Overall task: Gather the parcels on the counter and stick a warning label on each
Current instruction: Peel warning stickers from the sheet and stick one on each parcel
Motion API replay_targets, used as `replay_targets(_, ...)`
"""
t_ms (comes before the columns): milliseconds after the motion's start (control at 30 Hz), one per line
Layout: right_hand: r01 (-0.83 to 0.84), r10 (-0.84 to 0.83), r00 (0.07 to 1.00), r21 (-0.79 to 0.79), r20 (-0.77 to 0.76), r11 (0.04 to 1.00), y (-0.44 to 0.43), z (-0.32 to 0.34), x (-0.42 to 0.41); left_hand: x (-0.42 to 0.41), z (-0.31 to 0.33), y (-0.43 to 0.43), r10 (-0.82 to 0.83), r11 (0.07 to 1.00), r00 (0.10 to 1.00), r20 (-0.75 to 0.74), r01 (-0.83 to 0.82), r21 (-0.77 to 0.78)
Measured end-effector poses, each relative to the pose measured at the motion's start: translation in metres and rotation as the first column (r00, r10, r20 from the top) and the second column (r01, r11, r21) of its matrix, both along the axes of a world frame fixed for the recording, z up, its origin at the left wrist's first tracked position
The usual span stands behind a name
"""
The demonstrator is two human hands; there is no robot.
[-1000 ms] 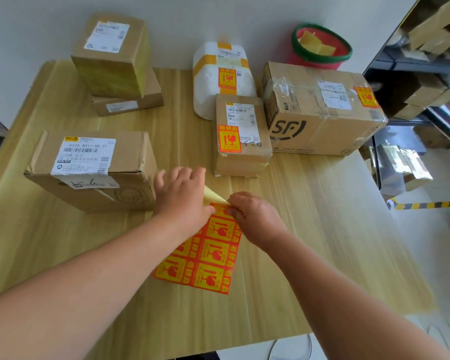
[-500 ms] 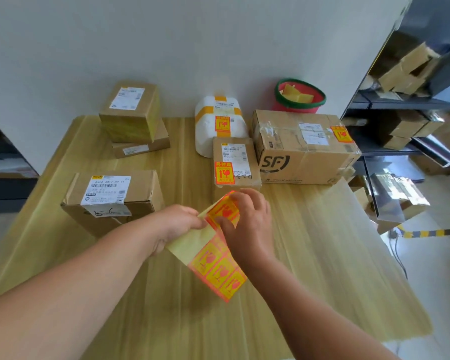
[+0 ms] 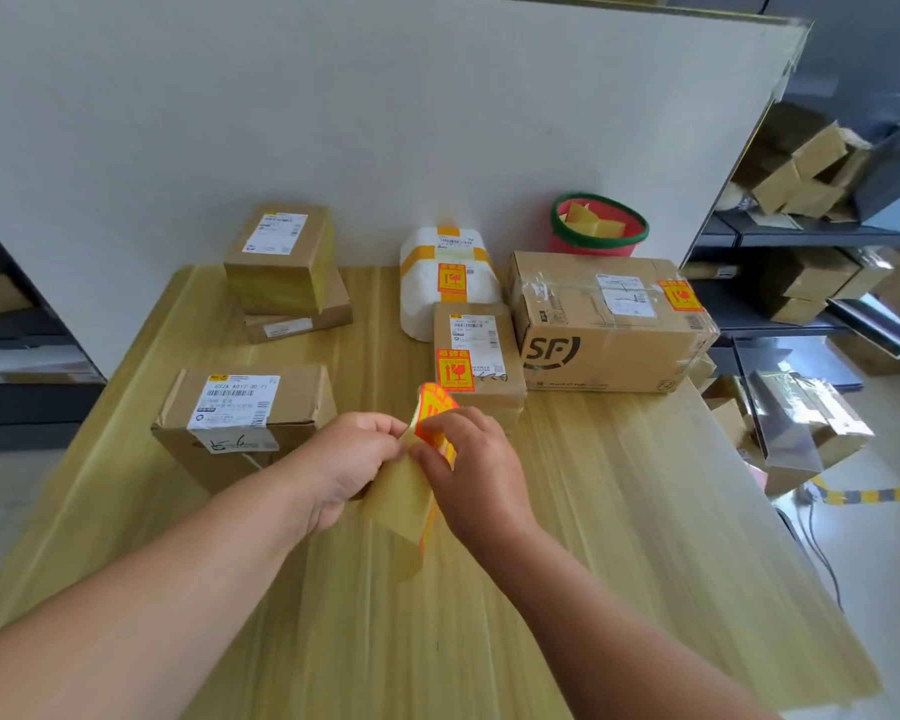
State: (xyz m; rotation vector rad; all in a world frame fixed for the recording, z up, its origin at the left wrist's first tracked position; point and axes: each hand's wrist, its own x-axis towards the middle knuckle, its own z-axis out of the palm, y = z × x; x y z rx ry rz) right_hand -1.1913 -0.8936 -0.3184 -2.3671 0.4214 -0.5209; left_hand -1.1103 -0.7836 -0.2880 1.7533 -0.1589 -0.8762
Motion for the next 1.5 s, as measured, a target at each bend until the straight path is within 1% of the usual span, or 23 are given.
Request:
replay_targets(67,-0.010,0.010,1.000,0.003,-0.006,1.000,0.001,0.001,0.000,-0.002,0.002,0.000,-0.002,1.000,1.000,0.016,0.002,-0.011)
replay_targets(300,-0.020,0.020,1.000,0.015,0.000,1.000,0.004,0.002,0.002,-0.004,0.000,0.002,0.037,0.999,0.978,0.203,-0.040,0.010)
replay_targets(433,-0.027,0.027,1.000,-0.001,0.000,1.000,0.003,0.002,0.003,-0.004,-0.001,0.003,0.033,0.999,0.974,0.226,-0.038,0.018)
replay_targets(533,-0.027,0.027,1.000,0.031,0.001,0.999,0.003,0.002,0.004,-0.004,-0.001,0.004,0.030,0.999,0.972,0.234,-0.037,0.026)
replay_targets(633,-0.010,0.011,1.000,0.116,-0.009,0.993,0.002,0.002,0.006,-0.003,-0.003,0.004,0.025,0.998,0.970,0.240,-0.036,0.042)
replay_targets(700,0.028,-0.021,0.999,0.239,-0.028,0.971,0.001,0.000,0.007,-0.002,-0.005,0.004,0.024,0.998,0.973,0.231,-0.038,0.059)
replay_targets(800,0.116,-0.105,0.993,0.411,-0.050,0.904,-0.006,-0.004,0.008,-0.002,-0.014,0.007,0.048,0.990,0.976,0.212,-0.075,0.117)
replay_targets(900,0.170,-0.153,0.985,0.465,-0.075,0.868,-0.015,-0.008,0.008,-0.001,-0.028,0.011,0.099,0.977,0.981,0.165,-0.127,0.169)
replay_targets(1033,0.213,-0.185,0.977,0.453,-0.106,0.866,-0.025,-0.012,0.009,0.001,-0.049,0.012,0.158,0.954,0.981,0.110,-0.180,0.241)
replay_targets(1133,0.244,-0.211,0.970,0.418,-0.124,0.875,-0.029,-0.014,0.010,0.001,-0.061,0.010,0.160,0.949,0.983,0.086,-0.178,0.261)
replay_targets(1233,0.254,-0.210,0.964,0.342,-0.162,0.905,-0.033,-0.014,0.011,0.004,-0.067,0.009,0.155,0.949,0.985,0.073,-0.169,0.268)
replay_targets(1400,0.244,-0.198,0.951,0.182,-0.237,0.953,-0.038,-0.006,0.020,0.017,-0.067,0.012,0.125,0.945,0.986,0.107,-0.151,0.290)
replay_targets(1500,0.224,-0.197,0.954,0.099,-0.227,0.970,-0.037,0.001,0.028,0.023,-0.066,0.014,0.086,0.942,0.987,0.135,-0.125,0.311)
